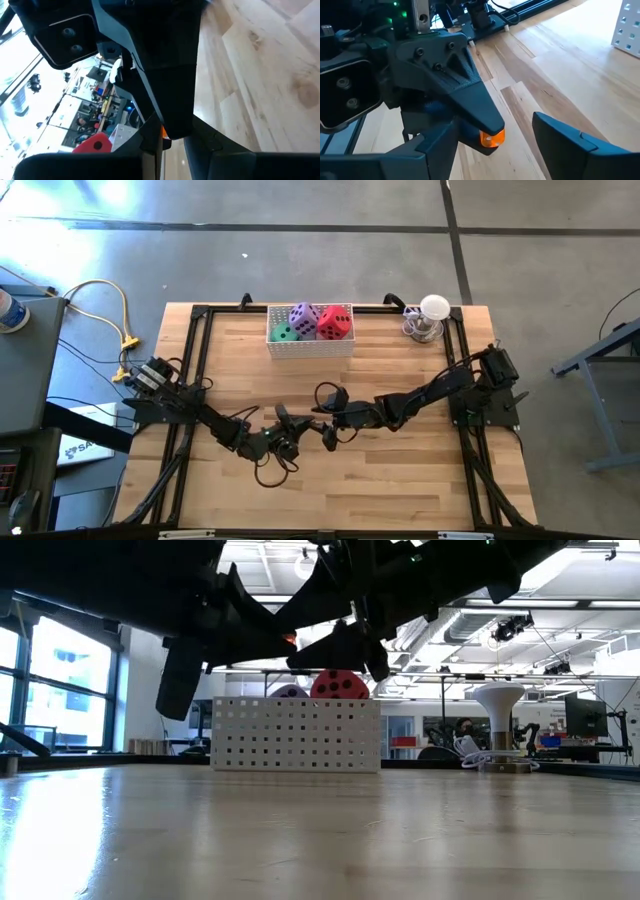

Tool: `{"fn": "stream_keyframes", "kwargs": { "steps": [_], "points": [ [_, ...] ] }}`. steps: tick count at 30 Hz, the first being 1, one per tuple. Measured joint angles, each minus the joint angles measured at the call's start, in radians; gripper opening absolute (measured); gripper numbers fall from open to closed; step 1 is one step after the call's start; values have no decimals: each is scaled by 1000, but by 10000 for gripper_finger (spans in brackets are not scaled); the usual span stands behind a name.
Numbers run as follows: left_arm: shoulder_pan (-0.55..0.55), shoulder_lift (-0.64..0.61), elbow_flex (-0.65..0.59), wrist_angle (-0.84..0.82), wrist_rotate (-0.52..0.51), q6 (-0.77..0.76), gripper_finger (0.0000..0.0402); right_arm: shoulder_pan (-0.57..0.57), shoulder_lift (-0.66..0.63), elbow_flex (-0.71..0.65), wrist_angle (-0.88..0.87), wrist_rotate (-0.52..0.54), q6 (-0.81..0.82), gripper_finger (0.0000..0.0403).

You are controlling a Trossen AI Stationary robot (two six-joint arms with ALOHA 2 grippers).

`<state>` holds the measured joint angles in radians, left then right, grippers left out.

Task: Pick & Place Dice
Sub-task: Put the small orange dice into the white basket

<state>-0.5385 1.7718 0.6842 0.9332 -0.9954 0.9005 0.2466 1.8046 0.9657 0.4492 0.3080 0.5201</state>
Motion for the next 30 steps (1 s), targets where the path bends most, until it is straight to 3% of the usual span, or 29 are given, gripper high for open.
{"fn": "stream_keyframes", "kwargs": {
  "steps": [10, 25, 30],
  "points": [
    [0, 1, 0, 37, -77, -5, 48, -7, -2, 2, 6, 7, -15, 186],
    [2, 1, -1, 51, -99, -16, 49, -7, -2, 2, -2, 5, -75, 47],
    [2, 1, -1, 52, -102, -12, 55, -7, -2, 2, -2, 5, -79, 38]
  ]
}}
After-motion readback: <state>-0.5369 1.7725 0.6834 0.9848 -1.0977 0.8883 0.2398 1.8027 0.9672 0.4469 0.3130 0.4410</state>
